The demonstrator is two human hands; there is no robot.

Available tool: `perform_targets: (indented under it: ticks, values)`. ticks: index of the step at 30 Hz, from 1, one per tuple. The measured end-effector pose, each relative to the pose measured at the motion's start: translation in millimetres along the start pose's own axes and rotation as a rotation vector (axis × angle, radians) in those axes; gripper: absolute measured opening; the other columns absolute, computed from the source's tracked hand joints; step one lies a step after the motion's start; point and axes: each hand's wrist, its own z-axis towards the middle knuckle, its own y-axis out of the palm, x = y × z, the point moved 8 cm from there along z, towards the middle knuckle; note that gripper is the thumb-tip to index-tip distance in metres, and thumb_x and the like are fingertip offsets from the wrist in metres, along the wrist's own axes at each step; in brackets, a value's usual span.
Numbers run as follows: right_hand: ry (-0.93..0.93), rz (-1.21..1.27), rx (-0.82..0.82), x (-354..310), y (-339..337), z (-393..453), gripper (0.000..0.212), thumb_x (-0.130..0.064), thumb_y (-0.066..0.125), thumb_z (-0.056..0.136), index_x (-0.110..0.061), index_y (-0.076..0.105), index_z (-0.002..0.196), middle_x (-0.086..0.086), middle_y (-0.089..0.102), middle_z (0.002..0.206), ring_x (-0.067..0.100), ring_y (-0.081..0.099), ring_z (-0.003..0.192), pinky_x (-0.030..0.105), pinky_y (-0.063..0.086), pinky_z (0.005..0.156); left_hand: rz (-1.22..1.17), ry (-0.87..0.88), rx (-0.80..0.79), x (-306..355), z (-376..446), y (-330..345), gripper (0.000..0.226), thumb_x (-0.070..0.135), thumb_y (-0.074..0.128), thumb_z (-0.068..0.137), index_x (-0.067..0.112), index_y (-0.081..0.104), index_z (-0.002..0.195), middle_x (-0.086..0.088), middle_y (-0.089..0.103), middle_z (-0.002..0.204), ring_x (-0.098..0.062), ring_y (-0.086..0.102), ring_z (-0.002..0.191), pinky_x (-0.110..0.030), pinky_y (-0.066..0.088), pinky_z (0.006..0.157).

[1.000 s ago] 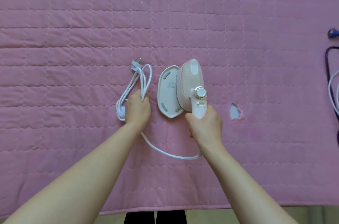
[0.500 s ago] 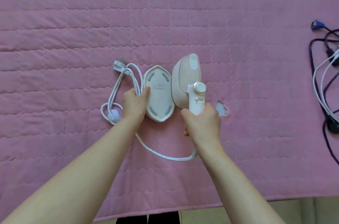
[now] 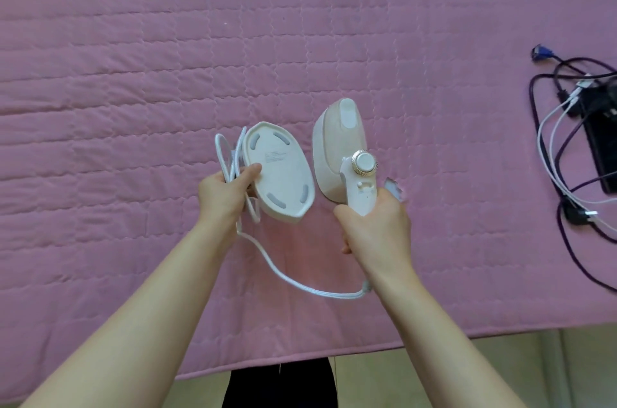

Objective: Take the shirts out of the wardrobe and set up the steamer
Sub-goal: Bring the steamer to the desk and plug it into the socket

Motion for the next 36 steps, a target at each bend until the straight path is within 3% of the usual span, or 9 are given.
perform_targets:
  ticks: [4, 8, 11, 19, 27, 29, 32, 36]
  values:
    - [-0.076, -0.043, 0.014, -30.1, -22.0, -29.5, 0.013, -0.017, 0.059, 0.069, -0.016, 0.046, 0.071, 0.007, 0.061, 0.065, 0.035, 0.063, 0.063, 0.042, 0.055, 0.061, 0.001, -0.003, -0.016, 20.1, -41.7, -22.4, 0.018, 0.021, 0.074, 0.082, 0.010, 0.063, 0.074, 0.002, 0.060, 0.056, -0.011, 0.052, 0.048, -0.024, 0.039, 0.047]
    - [-0.102, -0.041, 0.000, -60.6, -44.7, -75.0, 0.010, -0.014, 0.058, 0.069, -0.009, 0.052, 0.074, 0.013, 0.062, 0.064, 0.030, 0.063, 0.054, 0.038, 0.055, 0.050, -0.039, -0.017, -0.016, 45.5, -90.5, -53.7, 0.020, 0.020, 0.073, 0.083, 0.011, 0.061, 0.070, 0.012, 0.052, 0.043, -0.006, 0.044, 0.039, -0.022, 0.032, 0.045]
    - [-0.113, -0.023, -0.007, -79.4, -58.5, -113.7, 0.012, -0.014, 0.058, 0.068, -0.008, 0.053, 0.077, 0.013, 0.062, 0.066, 0.031, 0.063, 0.057, 0.031, 0.052, 0.041, -0.063, 0.010, -0.022, 67.6, -126.0, -77.2, 0.024, 0.021, 0.072, 0.084, 0.012, 0.059, 0.066, 0.011, 0.050, 0.043, -0.006, 0.041, 0.038, -0.021, 0.031, 0.044]
    - [-0.184, -0.008, -0.015, -118.4, -91.2, -210.2, 0.016, -0.021, 0.058, 0.065, -0.010, 0.053, 0.076, 0.012, 0.061, 0.065, 0.029, 0.060, 0.055, 0.043, 0.055, 0.048, -0.182, 0.070, -0.039, 104.5, -213.3, -144.3, 0.017, 0.020, 0.070, 0.086, 0.010, 0.061, 0.076, 0.006, 0.053, 0.051, -0.009, 0.041, 0.047, -0.019, 0.029, 0.042]
    - [-0.284, -0.016, -0.032, -150.1, -104.7, -282.8, 0.011, -0.015, 0.062, 0.069, -0.009, 0.055, 0.075, 0.010, 0.061, 0.064, 0.029, 0.062, 0.056, 0.043, 0.055, 0.048, -0.285, 0.121, 0.015, 117.1, -282.9, -209.2, 0.015, 0.018, 0.068, 0.088, 0.008, 0.060, 0.079, -0.005, 0.055, 0.063, -0.014, 0.045, 0.052, -0.018, 0.031, 0.041]
    - [-0.307, -0.002, -0.064, -156.6, -104.3, -297.1, 0.010, -0.013, 0.062, 0.070, -0.008, 0.056, 0.076, 0.009, 0.060, 0.064, 0.029, 0.061, 0.056, 0.040, 0.055, 0.045, -0.301, 0.144, 0.022, 117.5, -297.6, -221.9, 0.015, 0.018, 0.068, 0.088, 0.007, 0.061, 0.080, -0.006, 0.055, 0.063, -0.014, 0.046, 0.052, -0.018, 0.033, 0.041]
    - [-0.336, 0.016, -0.124, -165.1, -102.0, -313.2, 0.009, -0.010, 0.062, 0.070, -0.007, 0.056, 0.077, 0.012, 0.060, 0.066, 0.028, 0.059, 0.057, 0.025, 0.048, 0.038, -0.328, 0.161, 0.065, 117.0, -317.3, -241.0, 0.016, 0.018, 0.069, 0.087, 0.006, 0.061, 0.079, -0.005, 0.057, 0.061, -0.013, 0.048, 0.049, -0.017, 0.035, 0.040]
    - [-0.384, 0.037, -0.220, -177.9, -98.8, -327.9, 0.007, -0.008, 0.062, 0.072, -0.010, 0.057, 0.077, 0.014, 0.061, 0.068, 0.022, 0.057, 0.053, 0.018, 0.044, 0.038, -0.378, 0.180, 0.145, 111.6, -343.0, -264.9, 0.018, 0.019, 0.070, 0.086, 0.007, 0.060, 0.078, -0.005, 0.059, 0.062, -0.014, 0.049, 0.050, -0.019, 0.034, 0.042]
